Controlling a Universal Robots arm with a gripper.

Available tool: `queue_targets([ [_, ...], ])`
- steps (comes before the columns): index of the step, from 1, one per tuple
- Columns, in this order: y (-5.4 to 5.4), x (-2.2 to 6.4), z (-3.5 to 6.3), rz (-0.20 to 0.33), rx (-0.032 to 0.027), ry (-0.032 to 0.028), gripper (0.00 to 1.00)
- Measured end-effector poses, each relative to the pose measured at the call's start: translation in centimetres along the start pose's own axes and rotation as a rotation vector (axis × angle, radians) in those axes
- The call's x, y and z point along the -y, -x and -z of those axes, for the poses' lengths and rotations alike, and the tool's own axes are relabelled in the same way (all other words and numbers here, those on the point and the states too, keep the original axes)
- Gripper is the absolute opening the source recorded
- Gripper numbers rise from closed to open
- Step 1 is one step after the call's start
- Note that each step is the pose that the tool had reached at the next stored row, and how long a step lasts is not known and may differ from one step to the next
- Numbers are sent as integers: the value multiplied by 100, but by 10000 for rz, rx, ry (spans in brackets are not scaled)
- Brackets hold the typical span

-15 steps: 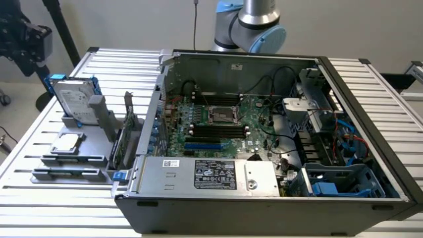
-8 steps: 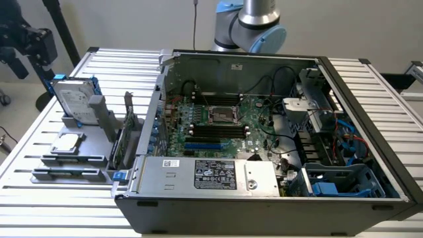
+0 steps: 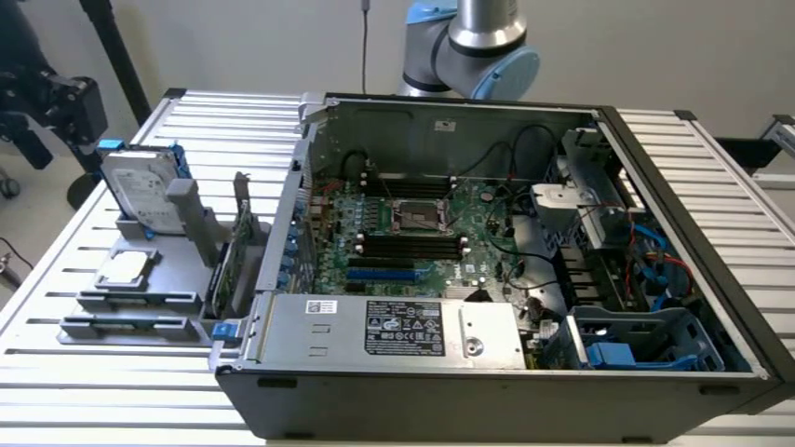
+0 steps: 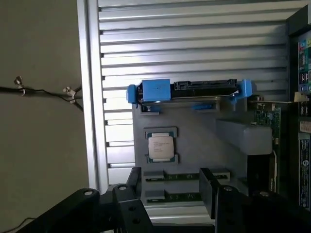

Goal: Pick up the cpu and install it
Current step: 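Pick up the cpu and move it towards the insertion slot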

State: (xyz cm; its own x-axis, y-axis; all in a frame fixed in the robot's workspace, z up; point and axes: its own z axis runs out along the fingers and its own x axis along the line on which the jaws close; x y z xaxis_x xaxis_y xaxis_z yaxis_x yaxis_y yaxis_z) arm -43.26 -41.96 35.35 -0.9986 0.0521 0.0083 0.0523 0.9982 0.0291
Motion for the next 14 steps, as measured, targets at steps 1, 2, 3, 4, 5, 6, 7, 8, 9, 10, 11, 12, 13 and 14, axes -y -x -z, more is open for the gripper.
queue_targets([
  [1, 0, 2, -18, 61, -2, -1, 60],
  [2, 0, 2, -36, 151, -5, -1, 60],
  [3, 0, 3, -54, 259, -8, -2, 60],
  [4, 1, 4, -72, 382, -12, -4, 60],
  [5, 1, 5, -90, 506, -15, -4, 60],
  [6, 1, 5, -108, 628, -19, -5, 60],
  [7, 1, 6, -126, 724, -21, -6, 60],
  [8, 1, 6, -144, 794, -22, -6, 60],
  [9, 1, 7, -164, 857, -24, -7, 60],
  [10, 2, 8, -182, 910, -27, -8, 60],
  [11, 2, 8, -200, 961, -29, -8, 60],
  [12, 2, 9, -217, 1008, -30, -9, 60],
  [13, 2, 9, -236, 1053, -31, -9, 60],
  [14, 2, 9, -254, 1097, -32, -9, 60],
])
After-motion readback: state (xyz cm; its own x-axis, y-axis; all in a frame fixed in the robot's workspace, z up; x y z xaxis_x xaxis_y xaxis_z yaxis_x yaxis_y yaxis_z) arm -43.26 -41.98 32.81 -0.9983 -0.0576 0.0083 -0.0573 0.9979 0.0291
